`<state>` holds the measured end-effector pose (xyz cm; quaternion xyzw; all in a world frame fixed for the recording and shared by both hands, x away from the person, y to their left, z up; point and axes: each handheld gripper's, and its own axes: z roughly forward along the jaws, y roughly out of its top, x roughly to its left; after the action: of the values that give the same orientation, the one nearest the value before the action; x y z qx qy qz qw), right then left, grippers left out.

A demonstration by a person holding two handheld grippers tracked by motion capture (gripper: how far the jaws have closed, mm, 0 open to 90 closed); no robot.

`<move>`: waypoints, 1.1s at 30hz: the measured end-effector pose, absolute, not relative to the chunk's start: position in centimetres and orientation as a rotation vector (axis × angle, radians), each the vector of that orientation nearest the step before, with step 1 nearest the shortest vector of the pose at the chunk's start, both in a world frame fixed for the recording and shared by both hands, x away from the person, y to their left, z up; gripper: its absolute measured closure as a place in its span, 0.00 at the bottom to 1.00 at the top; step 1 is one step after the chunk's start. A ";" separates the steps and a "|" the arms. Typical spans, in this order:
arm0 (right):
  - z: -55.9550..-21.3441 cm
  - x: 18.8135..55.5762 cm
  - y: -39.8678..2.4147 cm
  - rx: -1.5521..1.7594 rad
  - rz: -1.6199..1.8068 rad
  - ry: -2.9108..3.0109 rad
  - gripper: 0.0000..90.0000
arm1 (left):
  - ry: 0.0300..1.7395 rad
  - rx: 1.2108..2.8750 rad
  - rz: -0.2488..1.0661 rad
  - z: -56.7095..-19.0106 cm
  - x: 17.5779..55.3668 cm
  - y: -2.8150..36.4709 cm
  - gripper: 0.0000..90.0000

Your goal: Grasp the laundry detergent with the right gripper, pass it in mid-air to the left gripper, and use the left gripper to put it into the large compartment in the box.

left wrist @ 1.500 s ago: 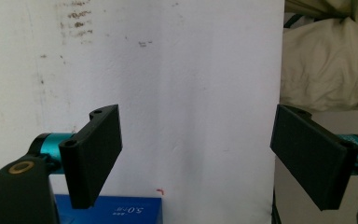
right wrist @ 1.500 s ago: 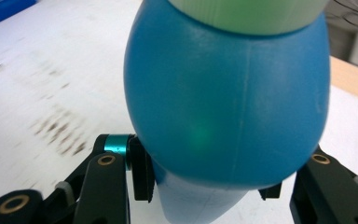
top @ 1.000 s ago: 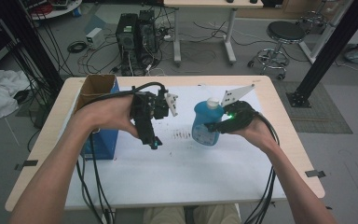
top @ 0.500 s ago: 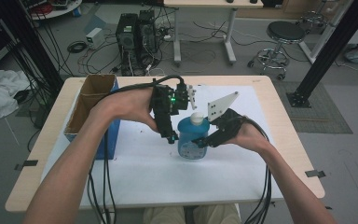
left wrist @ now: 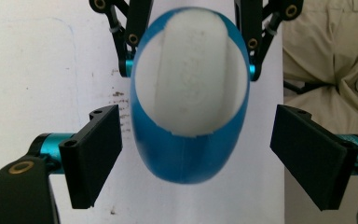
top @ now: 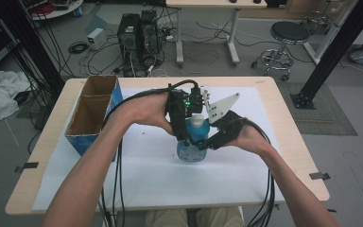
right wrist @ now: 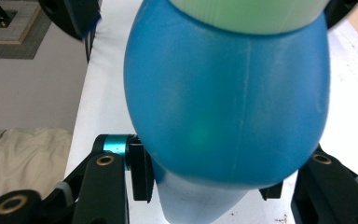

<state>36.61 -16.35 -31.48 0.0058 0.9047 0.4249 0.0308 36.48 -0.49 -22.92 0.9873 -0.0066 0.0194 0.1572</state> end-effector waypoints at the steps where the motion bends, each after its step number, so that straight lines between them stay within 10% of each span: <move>1: -31.5 36.6 -16.3 0.022 1.317 2.788 0.54 | -0.015 2.820 0.055 -23.0 36.5 -0.6 0.18; 33: -32.1 36.7 -16.2 0.052 1.335 2.784 0.54 | 0.017 2.782 0.058 -24.2 36.8 -0.8 0.27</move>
<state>36.65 -16.18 -32.12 0.0168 0.9013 0.4321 0.0266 36.77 -0.85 -24.25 0.9837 0.0061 0.0205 0.1783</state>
